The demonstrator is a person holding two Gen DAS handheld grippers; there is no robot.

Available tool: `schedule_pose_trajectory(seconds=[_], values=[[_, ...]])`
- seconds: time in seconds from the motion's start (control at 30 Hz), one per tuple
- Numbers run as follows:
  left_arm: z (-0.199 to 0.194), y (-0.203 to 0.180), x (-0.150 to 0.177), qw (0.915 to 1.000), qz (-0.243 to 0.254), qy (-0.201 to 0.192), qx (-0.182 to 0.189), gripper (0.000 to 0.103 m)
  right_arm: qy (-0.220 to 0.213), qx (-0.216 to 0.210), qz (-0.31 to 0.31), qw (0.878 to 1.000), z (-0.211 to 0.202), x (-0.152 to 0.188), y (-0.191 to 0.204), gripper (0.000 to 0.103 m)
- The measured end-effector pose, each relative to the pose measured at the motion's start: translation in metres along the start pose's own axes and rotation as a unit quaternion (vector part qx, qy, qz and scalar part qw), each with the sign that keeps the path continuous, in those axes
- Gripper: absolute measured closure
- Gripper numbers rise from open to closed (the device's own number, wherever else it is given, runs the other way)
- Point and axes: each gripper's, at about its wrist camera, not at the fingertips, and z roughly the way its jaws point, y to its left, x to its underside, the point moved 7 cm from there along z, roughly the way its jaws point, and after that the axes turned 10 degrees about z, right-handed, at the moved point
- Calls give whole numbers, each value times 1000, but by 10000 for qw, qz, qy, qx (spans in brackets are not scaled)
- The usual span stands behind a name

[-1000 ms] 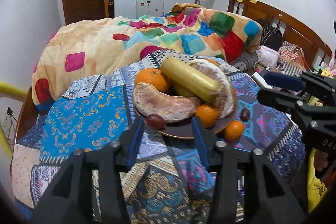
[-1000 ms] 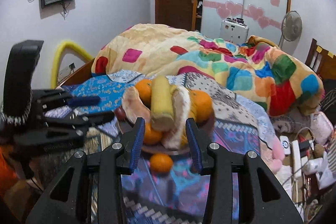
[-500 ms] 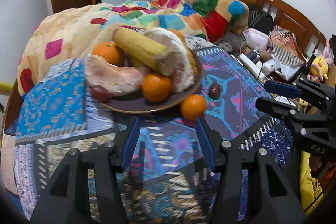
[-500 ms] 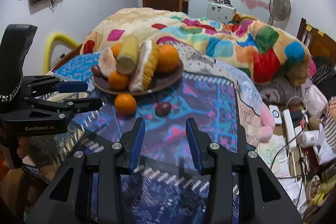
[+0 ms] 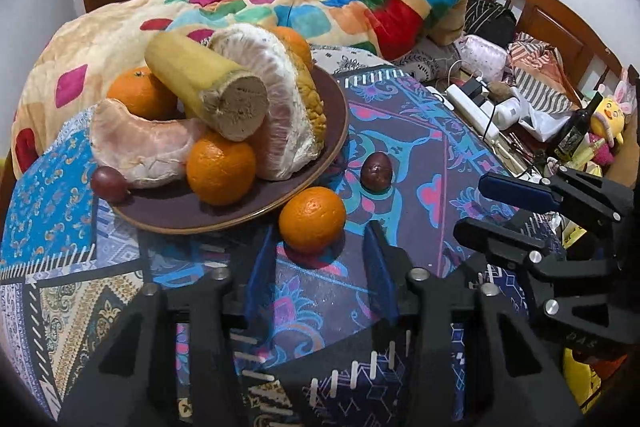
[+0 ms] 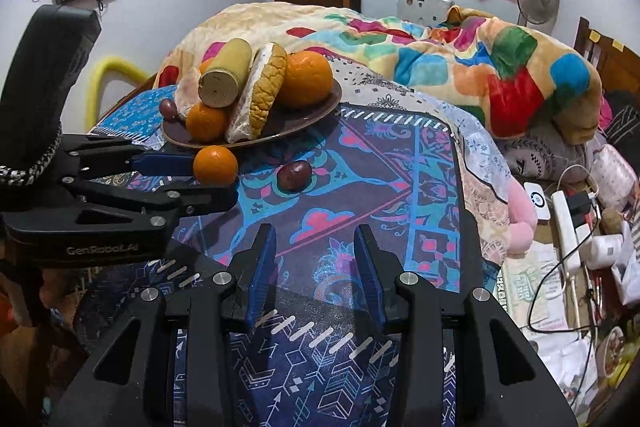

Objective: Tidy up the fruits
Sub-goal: 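Grasp a mandarin with the left gripper while the right grasps a dark red date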

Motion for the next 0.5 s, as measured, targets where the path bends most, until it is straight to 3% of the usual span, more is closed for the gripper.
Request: schedule_pose_trajectory(seconds=[0.07, 0.2, 0.5], values=[[0, 2, 0, 10000, -20, -15, -49, 71, 5, -15, 7, 10000, 1, 1, -1, 66], [-5, 3, 4, 9998, -80, -63, 184, 72, 4, -44, 17, 10000, 2, 0, 1, 66], [-39, 18, 13, 9993, -26, -381, 60, 72, 52, -105, -83, 9999, 13, -15, 12, 66]])
